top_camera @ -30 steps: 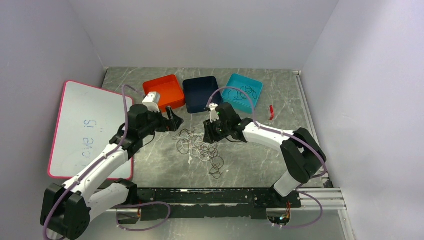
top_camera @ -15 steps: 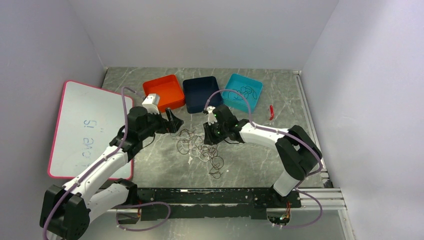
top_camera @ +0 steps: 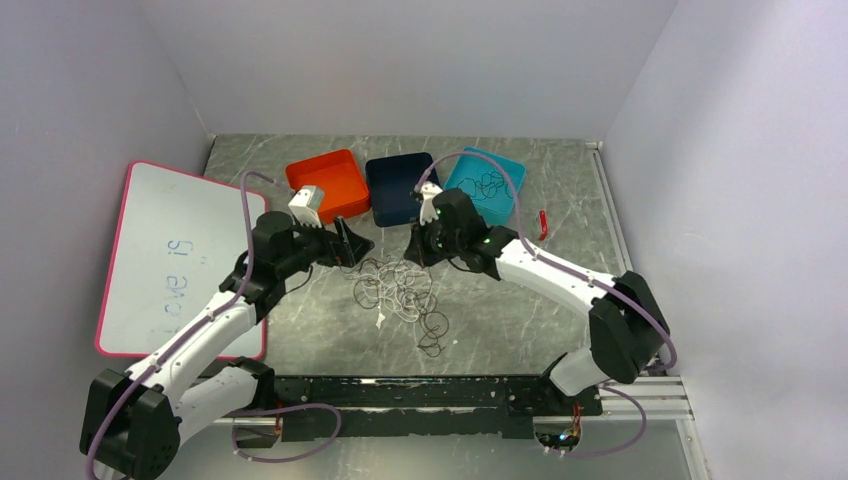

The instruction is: Untangle the cables

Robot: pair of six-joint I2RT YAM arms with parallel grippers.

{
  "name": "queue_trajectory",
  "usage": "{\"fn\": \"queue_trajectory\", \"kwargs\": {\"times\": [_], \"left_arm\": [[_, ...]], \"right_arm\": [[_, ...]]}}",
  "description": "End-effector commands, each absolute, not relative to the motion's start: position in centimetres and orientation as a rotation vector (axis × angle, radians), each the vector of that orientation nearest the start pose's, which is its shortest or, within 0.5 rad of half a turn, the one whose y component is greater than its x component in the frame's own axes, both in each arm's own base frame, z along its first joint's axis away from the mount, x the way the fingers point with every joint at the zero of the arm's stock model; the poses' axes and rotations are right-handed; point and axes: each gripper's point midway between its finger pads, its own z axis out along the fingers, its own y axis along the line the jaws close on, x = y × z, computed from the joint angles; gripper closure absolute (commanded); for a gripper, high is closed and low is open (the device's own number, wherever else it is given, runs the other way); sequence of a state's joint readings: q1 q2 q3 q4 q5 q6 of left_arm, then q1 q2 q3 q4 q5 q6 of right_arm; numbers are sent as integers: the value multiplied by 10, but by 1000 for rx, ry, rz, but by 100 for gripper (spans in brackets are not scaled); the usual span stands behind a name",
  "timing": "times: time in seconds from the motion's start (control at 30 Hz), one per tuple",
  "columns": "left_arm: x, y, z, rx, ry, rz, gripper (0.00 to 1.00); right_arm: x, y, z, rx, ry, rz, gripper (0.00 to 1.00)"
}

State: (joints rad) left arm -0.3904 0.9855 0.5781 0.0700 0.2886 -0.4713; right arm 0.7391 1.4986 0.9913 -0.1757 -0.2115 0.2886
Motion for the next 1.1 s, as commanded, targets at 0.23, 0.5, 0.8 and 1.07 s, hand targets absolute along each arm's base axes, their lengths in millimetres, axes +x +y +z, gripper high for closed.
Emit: {"fn": "queue_trajectory", "kwargs": {"times": [0.23, 0.5, 0.8, 1.07], "left_arm": [[268, -226, 260, 483, 1592, -1042, 0], [262, -239, 286, 681, 1450, -1044, 1], [263, -245, 309, 723, 1371, -1053, 0], [246, -272, 307, 776, 1345, -1108, 0]], "right_arm": [[270, 323, 220, -565, 2169, 878, 100], [257, 332, 268, -578, 2148, 1001, 100], [247, 340, 291, -565, 2138, 1110, 100], [247, 347, 303, -531, 2111, 1176, 100]]}}
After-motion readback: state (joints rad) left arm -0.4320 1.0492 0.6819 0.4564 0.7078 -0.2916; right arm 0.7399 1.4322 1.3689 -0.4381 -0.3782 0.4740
